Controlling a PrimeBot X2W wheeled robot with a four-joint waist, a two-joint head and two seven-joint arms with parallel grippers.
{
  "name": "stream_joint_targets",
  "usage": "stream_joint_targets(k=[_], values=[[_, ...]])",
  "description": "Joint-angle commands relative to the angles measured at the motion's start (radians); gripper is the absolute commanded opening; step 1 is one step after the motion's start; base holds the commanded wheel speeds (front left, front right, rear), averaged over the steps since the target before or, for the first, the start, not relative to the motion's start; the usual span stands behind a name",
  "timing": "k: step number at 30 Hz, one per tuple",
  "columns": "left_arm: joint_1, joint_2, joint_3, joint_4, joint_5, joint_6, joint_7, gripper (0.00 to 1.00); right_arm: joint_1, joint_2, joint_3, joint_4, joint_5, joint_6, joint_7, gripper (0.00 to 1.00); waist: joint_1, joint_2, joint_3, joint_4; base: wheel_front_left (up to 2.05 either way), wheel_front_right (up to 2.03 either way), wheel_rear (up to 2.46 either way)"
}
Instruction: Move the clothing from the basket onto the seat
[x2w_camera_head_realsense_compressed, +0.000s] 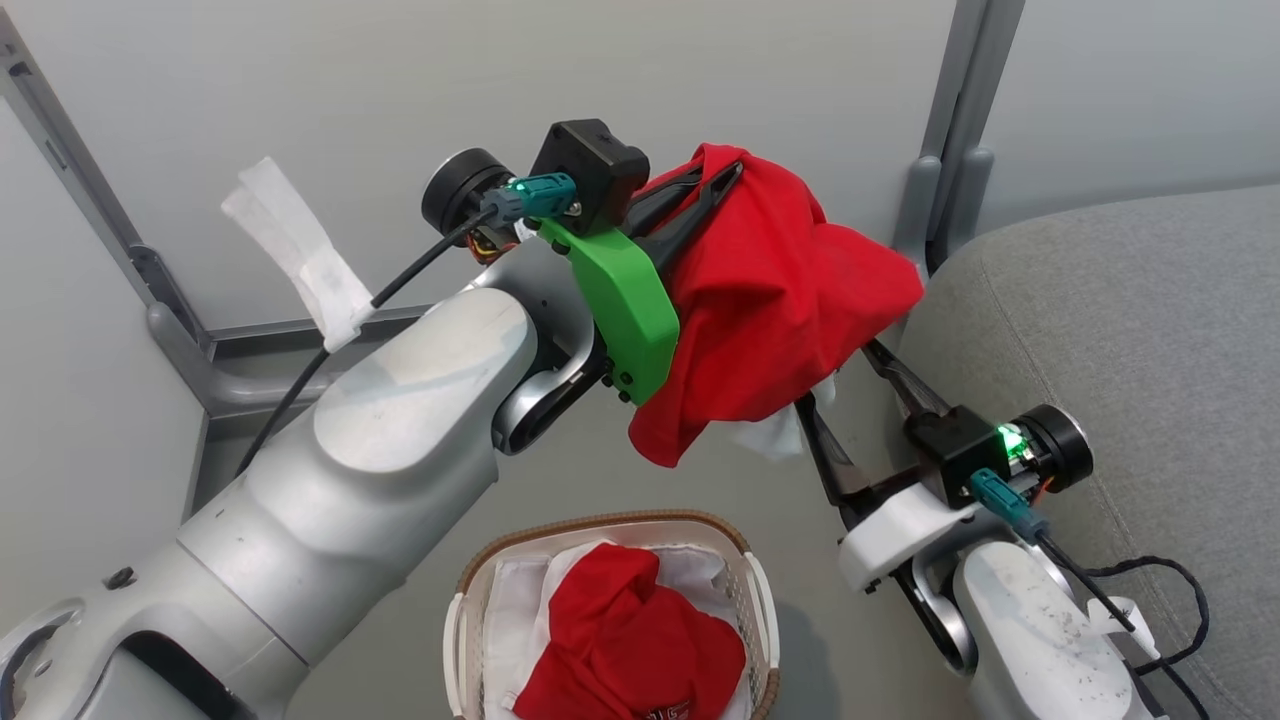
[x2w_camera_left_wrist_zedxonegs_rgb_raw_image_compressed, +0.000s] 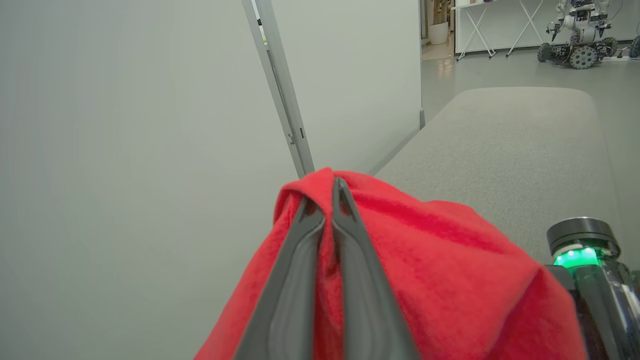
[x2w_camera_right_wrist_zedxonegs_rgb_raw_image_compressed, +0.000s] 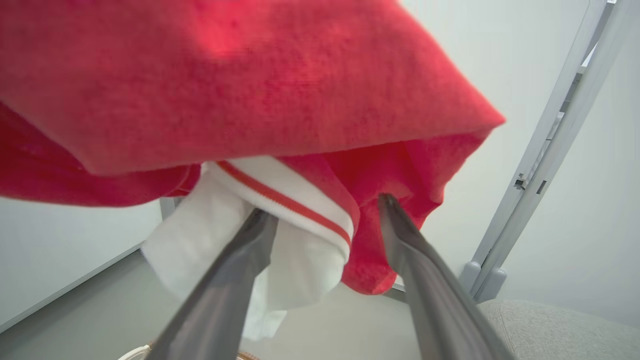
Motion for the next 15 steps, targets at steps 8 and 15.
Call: stream_joint_targets(k=[8,15], values=[[-0.013,0.021,-0.003,0.023,-0.016,-0.002,-0.009,0.00,0.024,-0.005,-0.051,-0.117,-0.046,-0.001,0.000,1.00,0.0001,0.0000,0.002,-0.002,0.00,0.00,0.00],[-0.009,0.026,-0.007,0.035,-0.025,-0.002,-0.011,0.00,-0.023,-0.009,-0.065,-0.128,-0.142,-0.001,0.000,1.00,0.0001,0.0000,0.008,-0.009,0.00,0.00,0.00]])
